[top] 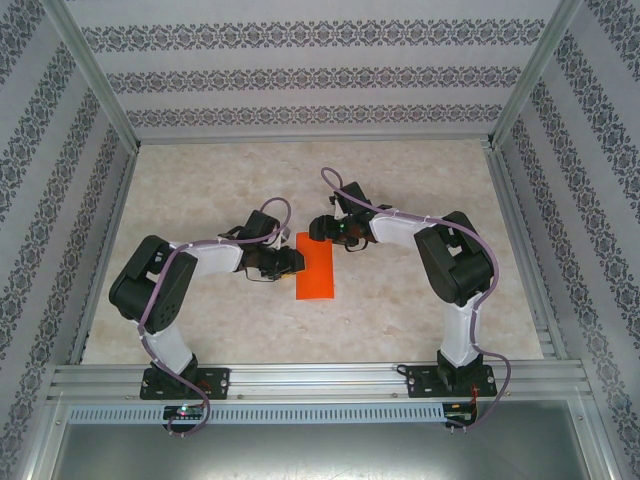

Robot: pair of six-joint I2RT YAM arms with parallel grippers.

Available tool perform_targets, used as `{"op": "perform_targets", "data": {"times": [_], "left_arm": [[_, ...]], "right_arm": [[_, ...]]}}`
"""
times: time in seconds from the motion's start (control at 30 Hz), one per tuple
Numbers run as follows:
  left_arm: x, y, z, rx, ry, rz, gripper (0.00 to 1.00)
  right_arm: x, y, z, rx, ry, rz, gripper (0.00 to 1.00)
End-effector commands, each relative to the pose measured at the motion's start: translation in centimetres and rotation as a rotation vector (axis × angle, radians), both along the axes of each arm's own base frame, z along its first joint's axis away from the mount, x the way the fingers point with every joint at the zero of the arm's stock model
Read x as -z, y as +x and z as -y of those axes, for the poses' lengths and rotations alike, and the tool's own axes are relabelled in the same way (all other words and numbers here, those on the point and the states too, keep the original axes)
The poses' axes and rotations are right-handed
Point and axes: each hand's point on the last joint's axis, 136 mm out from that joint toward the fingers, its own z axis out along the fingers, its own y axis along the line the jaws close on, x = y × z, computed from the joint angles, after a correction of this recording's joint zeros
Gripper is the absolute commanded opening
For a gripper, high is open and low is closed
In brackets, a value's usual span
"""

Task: Fold a paper plane with a square sheet of paper (fold left side to right side)
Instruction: Third fold the triangle at the center of the table.

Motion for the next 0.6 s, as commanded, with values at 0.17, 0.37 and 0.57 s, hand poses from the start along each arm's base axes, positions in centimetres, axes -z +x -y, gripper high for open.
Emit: {"op": "perform_targets", "data": {"times": [0.17,0.37,0.57], "left_arm": [[-1.0,0.6,1.6,0.035,-0.020,0.059,0.36],[-2.4,0.4,1.2,0.027,-0.013,0.083,0.34],[-2.5,-0.1,1.0,0.028,-0.009,0.068,0.22]], "right_arm": [[0.9,-0.6,-0.8,-0.025,-0.001,-0.017,0.68],[0.9,-0.7,-0.7,-0.026,-0.004,-0.018,0.68],[0.2,-0.3,-0.7,-0.030,0.001,0.014,0.70]]}}
